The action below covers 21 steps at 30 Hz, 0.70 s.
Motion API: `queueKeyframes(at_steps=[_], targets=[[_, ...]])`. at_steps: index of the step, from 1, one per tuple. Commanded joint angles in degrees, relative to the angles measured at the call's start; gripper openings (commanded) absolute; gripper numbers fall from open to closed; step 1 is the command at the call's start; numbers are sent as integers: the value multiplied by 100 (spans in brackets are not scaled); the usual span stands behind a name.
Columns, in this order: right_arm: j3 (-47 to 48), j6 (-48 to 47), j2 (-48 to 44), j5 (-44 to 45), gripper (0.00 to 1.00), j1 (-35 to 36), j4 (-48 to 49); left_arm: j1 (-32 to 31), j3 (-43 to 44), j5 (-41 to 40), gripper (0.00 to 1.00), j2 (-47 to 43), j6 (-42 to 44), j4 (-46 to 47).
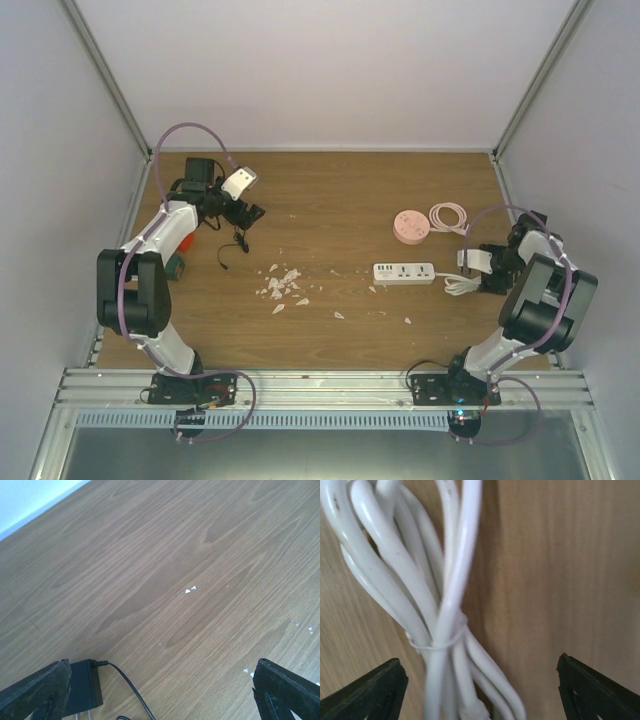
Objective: Pull the plug off the socket
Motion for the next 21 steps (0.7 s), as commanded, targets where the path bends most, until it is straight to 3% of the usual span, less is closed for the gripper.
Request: queueKeyframes(at_steps=[1, 7, 9, 13, 17, 21], targets=[[513, 207, -104, -354, 86, -38, -416, -31, 212, 340, 99, -440, -165, 92], [1855, 1277, -115, -1975, 95, 33, -1344, 9, 498, 642, 99, -759, -455, 43], [2370, 1831, -73, -2611, 99, 113, -1566, 6, 695, 559, 99, -823, -635, -42], [3172, 3265, -154, -4107, 100, 340, -1622, 85, 1229, 478, 99, -863, -867, -473], [3064, 5292, -536, -4908, 100, 771, -536, 252, 1154, 409, 99, -1184, -1055, -416], [2238, 7703, -1076, -4854, 100, 1222, 1610, 576, 771, 439, 99, -1557, -1238, -256]])
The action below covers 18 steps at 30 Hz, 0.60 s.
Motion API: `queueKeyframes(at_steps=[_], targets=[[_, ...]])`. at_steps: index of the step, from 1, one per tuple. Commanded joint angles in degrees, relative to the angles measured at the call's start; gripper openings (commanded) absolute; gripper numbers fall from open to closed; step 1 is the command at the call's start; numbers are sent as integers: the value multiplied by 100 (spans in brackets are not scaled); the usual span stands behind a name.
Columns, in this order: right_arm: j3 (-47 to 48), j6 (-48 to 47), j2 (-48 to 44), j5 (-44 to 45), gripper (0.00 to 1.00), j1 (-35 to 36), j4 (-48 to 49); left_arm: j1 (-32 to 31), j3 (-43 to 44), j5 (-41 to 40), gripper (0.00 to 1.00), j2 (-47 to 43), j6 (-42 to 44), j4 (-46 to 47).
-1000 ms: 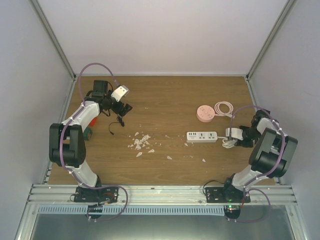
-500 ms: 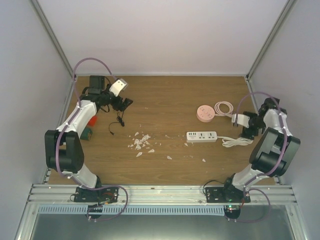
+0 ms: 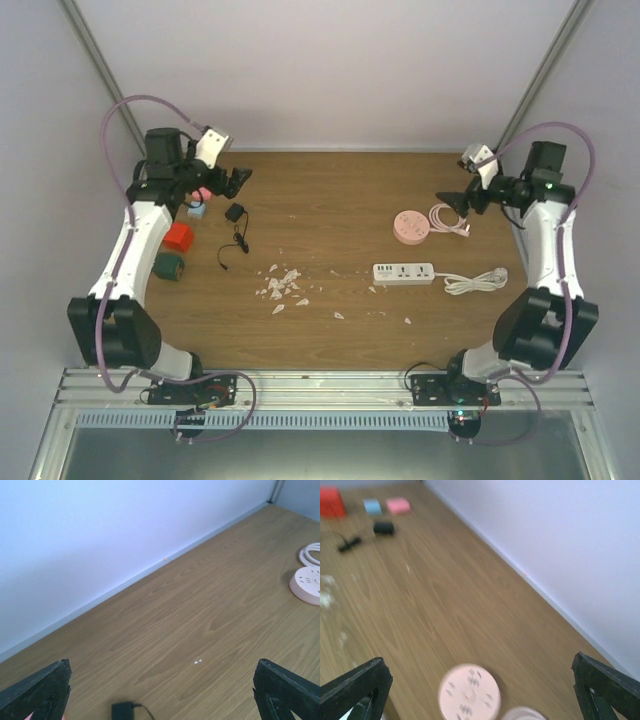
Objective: Pull the plug off the socket
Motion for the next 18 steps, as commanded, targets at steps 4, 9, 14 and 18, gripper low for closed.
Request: queueKeyframes(at_steps=[4, 9, 14, 18], targets=[[-1631, 4397, -930, -473, 100, 792, 3652, 588, -882, 21, 99, -576, -529, 354], [-2603, 4263, -996, 186, 100, 1284, 3981, 897, -1557, 143, 99, -560, -677, 527], [-3159, 3913, -1059, 318, 100, 1355, 3855, 1034, -2047, 246, 99, -574, -805, 754], [-3440, 3913, -1291, 370, 100, 1360, 4044, 1038, -2177, 444, 99, -539, -907, 790]])
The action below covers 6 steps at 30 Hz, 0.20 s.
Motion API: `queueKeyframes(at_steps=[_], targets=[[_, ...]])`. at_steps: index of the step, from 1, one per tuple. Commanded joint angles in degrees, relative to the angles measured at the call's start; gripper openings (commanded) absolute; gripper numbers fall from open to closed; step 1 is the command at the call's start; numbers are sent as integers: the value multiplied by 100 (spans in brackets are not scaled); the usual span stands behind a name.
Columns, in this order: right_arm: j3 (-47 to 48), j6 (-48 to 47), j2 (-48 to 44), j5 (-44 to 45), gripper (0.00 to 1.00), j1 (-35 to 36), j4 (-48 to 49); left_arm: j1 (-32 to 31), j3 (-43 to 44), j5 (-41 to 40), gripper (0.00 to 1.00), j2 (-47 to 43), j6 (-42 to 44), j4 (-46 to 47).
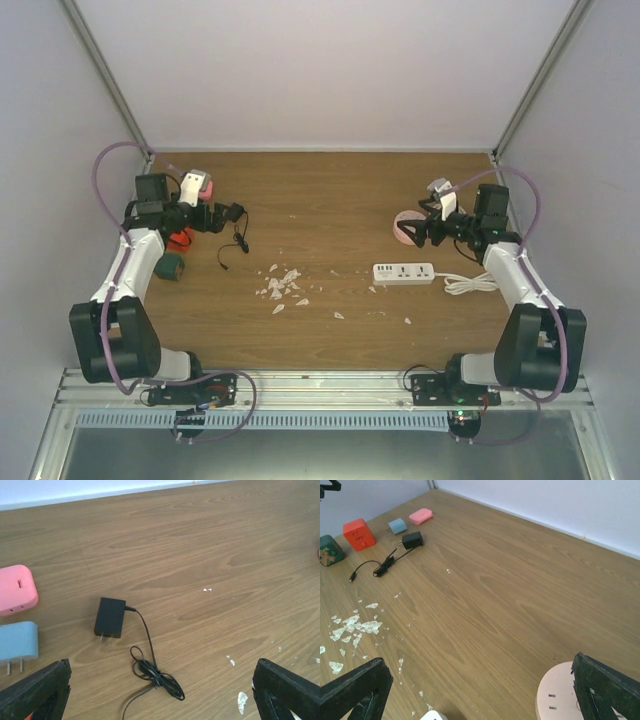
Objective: Pull the plug off the socket
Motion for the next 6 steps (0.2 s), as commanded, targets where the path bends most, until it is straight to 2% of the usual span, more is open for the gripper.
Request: queueKeyframes(at_steps=[1, 6], targets=[[-235, 62, -342, 139, 100, 38, 453, 28, -77, 330, 99, 16, -202, 450], [-401, 28, -469, 202, 100, 40, 572, 28, -61, 341, 99, -4, -196, 407]])
